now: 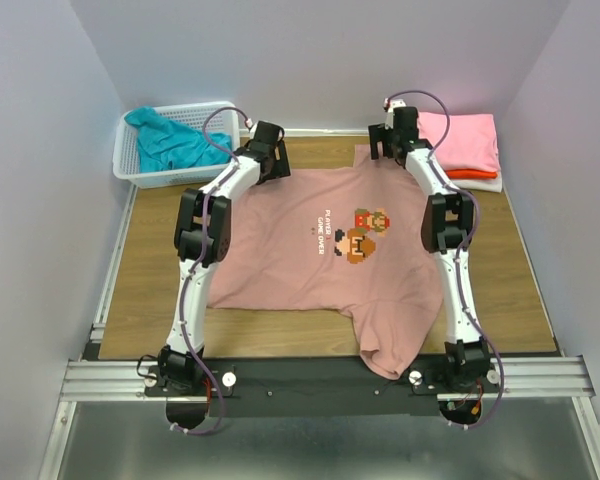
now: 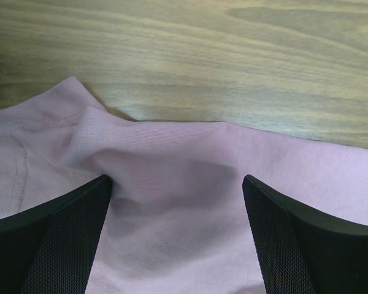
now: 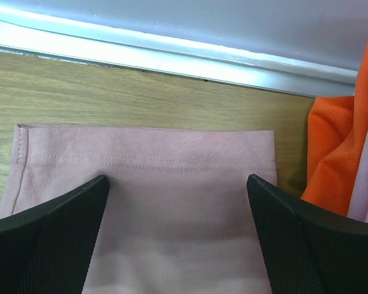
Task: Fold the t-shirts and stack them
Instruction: Fold the tshirt
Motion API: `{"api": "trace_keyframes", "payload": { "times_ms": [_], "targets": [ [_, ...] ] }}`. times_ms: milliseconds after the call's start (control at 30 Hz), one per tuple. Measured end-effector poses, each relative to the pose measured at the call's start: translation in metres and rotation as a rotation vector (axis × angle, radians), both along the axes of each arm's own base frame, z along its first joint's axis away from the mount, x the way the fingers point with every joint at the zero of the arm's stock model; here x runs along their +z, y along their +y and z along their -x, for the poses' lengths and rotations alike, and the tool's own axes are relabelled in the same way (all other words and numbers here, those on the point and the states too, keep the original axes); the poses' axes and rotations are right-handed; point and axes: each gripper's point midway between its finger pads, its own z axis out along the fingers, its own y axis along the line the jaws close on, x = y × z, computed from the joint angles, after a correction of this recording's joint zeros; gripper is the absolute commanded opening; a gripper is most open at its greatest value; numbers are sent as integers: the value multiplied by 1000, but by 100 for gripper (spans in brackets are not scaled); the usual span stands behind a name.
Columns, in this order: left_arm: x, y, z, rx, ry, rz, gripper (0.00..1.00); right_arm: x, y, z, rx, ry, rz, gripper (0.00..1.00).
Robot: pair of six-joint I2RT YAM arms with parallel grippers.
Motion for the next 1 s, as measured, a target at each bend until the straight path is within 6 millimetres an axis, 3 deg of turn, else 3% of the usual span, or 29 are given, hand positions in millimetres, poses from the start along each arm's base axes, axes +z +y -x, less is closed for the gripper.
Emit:
{"api": "trace_keyframes", "payload": {
  "times_ms": [200, 300, 400, 500, 533, 633, 700, 733, 767, 800, 833, 1000],
  "targets": [
    [13, -2, -7, -7, -25, 19, 95, 3, -1, 0, 18, -5, 26, 100],
    [23, -2, -6, -11, -34, 26, 95, 6, -3, 9, 24, 19, 36, 100],
    [48, -2, 4, -15, -52, 31, 95, 24, -3, 27, 26, 49, 33, 100],
    [90, -2, 30, -17, -92, 44, 95, 69, -1, 50, 23, 32, 5, 100],
    [111, 0, 49, -13, -117, 54, 95, 86, 1, 62, 24, 28, -5, 100],
    [145, 7, 98, 3, -172, 92, 95, 143, 17, 113, 23, -7, -84, 100],
    [156, 10, 124, 12, -209, 124, 95, 168, 30, 145, 26, -23, -149, 100],
    [153, 13, 140, 18, -209, 136, 95, 178, 38, 172, 29, -27, -189, 100],
    [146, 18, 158, 29, -199, 145, 95, 159, 41, 189, 14, 24, -225, 100],
    [134, 20, 175, 35, -177, 153, 95, 174, 49, 212, 24, 14, -254, 100],
    [123, 22, 188, 41, -166, 161, 95, 169, 58, 234, 26, 26, -287, 100],
    [47, 35, 258, 75, -11, 151, 95, 100, 104, 367, 81, 255, -346, 100]
  ]
}}
